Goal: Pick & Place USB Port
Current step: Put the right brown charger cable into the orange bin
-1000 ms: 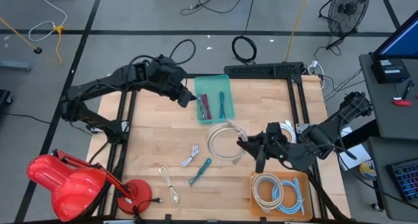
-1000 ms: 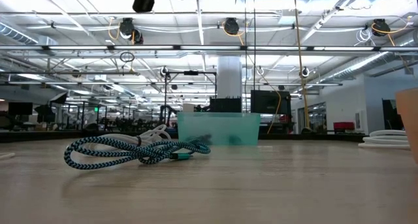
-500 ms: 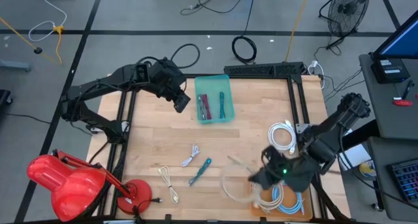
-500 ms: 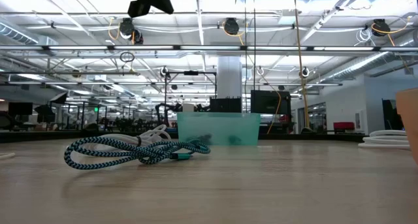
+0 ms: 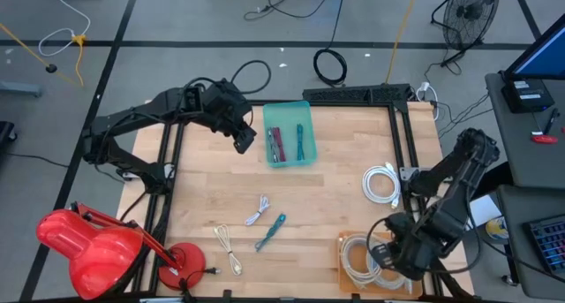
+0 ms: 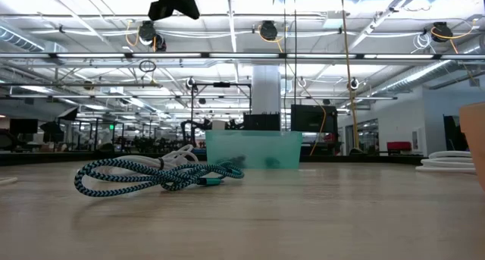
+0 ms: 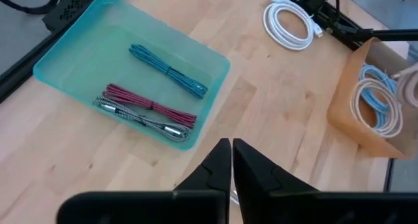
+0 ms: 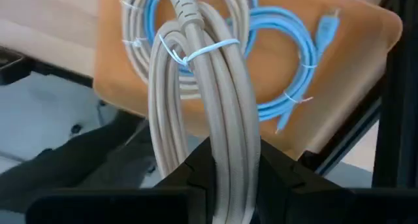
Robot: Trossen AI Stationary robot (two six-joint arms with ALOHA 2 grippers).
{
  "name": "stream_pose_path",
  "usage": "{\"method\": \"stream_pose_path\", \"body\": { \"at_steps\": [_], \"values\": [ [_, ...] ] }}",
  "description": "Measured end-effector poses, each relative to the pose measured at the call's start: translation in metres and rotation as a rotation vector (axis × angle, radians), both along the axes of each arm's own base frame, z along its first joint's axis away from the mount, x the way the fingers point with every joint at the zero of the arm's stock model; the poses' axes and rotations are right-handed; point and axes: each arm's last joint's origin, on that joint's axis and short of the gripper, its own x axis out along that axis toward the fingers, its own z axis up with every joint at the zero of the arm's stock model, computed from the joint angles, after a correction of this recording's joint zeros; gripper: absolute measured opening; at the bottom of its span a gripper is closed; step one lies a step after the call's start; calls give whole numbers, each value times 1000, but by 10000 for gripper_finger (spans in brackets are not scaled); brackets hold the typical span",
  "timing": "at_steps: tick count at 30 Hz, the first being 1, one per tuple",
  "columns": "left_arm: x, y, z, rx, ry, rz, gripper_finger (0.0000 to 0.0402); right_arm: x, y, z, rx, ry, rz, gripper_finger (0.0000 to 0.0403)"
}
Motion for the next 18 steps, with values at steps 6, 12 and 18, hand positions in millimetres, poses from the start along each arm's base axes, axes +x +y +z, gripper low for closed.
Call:
{"method": "stream_pose_path", "body": {
  "at_steps": [6,12,18],
  "values": [
    [2,1,-15,-11,41,6,11,-11,-2,-4,-28,205,15,58],
    [2,0,-40,-50,117,23,12,-20,8,-12,-13,378,51,58],
    [7,0,-69,-113,119,28,23,-16,15,-26,-65,509,35,58]
  ]
}}
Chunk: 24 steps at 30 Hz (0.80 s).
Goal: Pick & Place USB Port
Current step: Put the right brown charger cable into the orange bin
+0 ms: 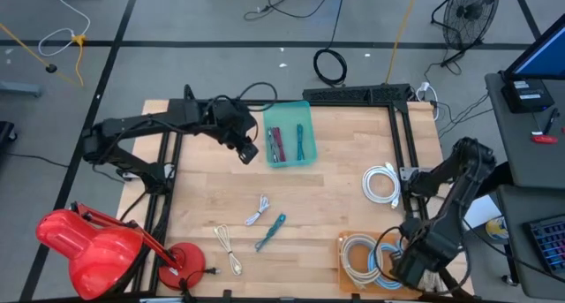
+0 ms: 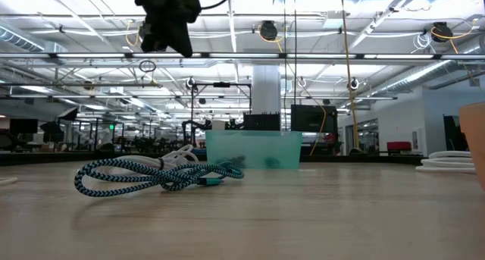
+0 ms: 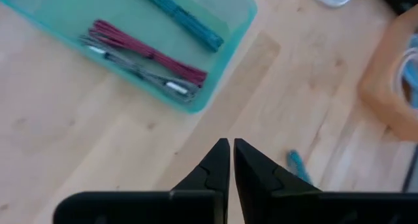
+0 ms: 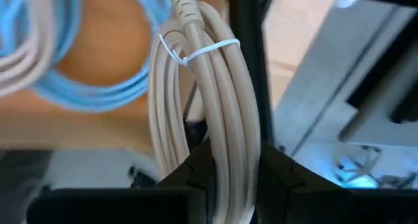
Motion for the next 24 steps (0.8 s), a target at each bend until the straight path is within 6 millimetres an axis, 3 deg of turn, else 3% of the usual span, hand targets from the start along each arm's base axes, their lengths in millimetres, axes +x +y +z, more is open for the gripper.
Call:
{"method": "stream_pose_path", "body": {
  "at_steps": [5,10,24],
  "values": [
    [7,0,-14,-71,-73,-3,23,17,3,-17,-41,36,11,58],
    [9,0,-14,-100,-112,-10,24,33,4,-36,-56,88,94,58],
    [9,-3,-15,-144,-105,-41,24,48,11,-68,-107,184,184,58]
  ]
}}
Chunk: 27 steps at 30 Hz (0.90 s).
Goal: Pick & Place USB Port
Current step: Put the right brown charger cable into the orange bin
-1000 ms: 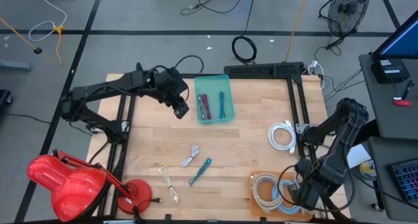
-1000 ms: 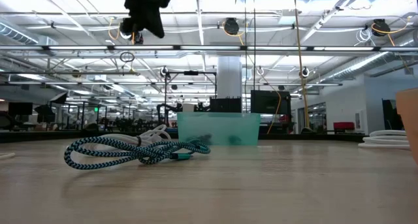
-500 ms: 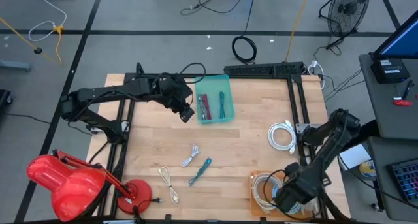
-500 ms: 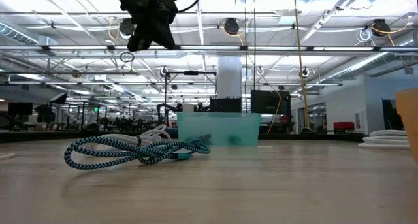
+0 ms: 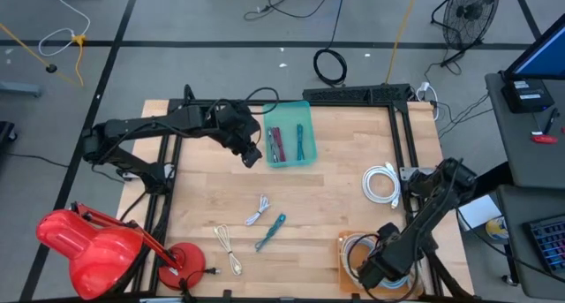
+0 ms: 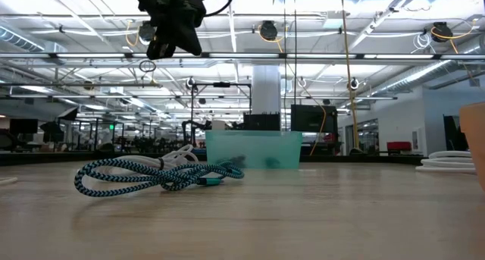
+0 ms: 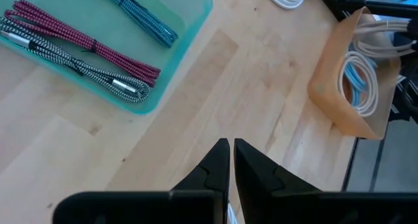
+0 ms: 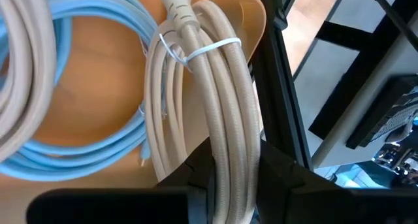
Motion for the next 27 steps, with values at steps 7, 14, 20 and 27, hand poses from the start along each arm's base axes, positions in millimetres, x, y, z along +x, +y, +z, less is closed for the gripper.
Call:
{"method": "stream_pose_path", "body": {
  "at_steps": [7,14,20,27],
  "values": [
    [0,1,0,2,-3,0,24,4,-2,-2,-48,-35,-29,56],
    [0,1,0,5,-6,-2,24,14,-5,-7,-50,-108,-5,125],
    [0,1,0,6,-6,-4,24,25,-2,-10,16,-210,-20,160],
    [0,1,0,8,-5,-5,24,32,4,-12,65,-282,-49,151]
  ]
}}
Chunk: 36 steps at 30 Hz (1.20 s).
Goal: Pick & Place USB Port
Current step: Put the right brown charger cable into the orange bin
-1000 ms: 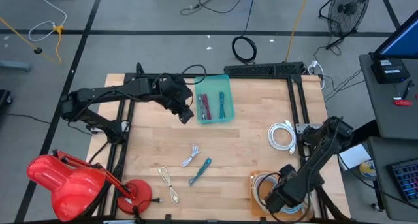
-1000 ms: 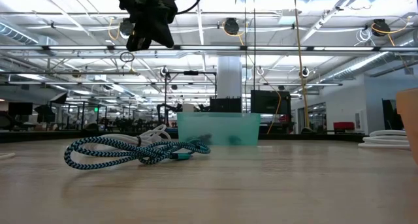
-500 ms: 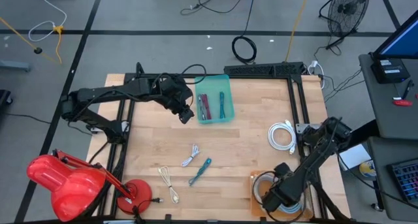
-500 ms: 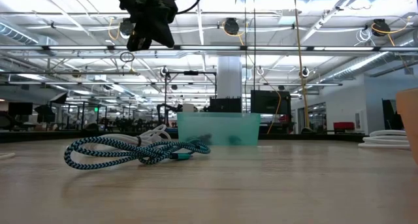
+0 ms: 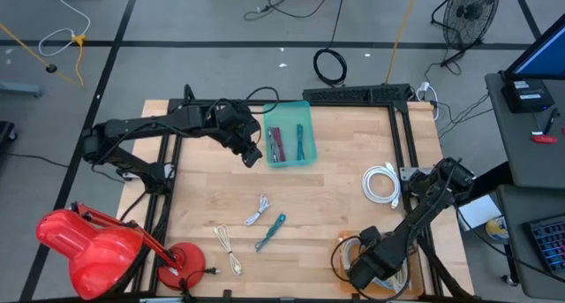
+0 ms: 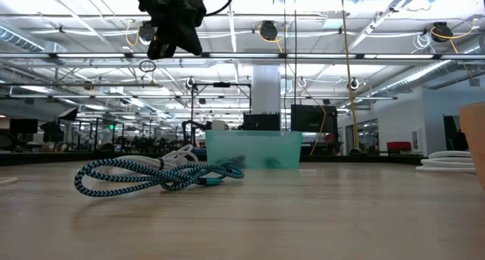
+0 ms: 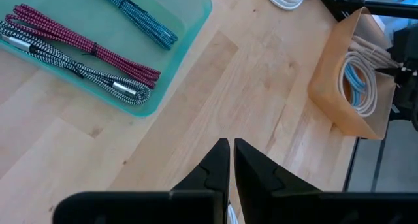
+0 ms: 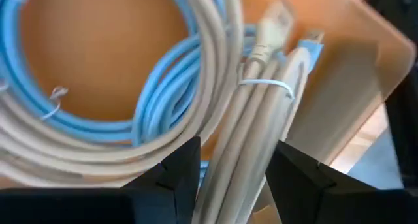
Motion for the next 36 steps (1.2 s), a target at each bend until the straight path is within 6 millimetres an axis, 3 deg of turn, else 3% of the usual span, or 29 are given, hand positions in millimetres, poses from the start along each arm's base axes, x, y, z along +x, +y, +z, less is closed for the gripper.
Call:
{"method": "stream_pose_path", "body": {
  "at_steps": [9,13,16,20,36],
  "values": [
    [0,0,0,2,-3,0,24,12,10,-2,110,-108,-23,144],
    [0,0,0,2,-3,-1,24,10,8,-1,81,-83,-62,137],
    [0,0,0,2,-4,-1,24,5,4,0,43,-13,-82,107],
    [0,0,0,-6,-6,-10,24,-1,3,1,34,31,-54,31],
    [-1,-1,-1,-7,12,-27,24,-6,2,12,-37,76,-86,31]
  ]
}}
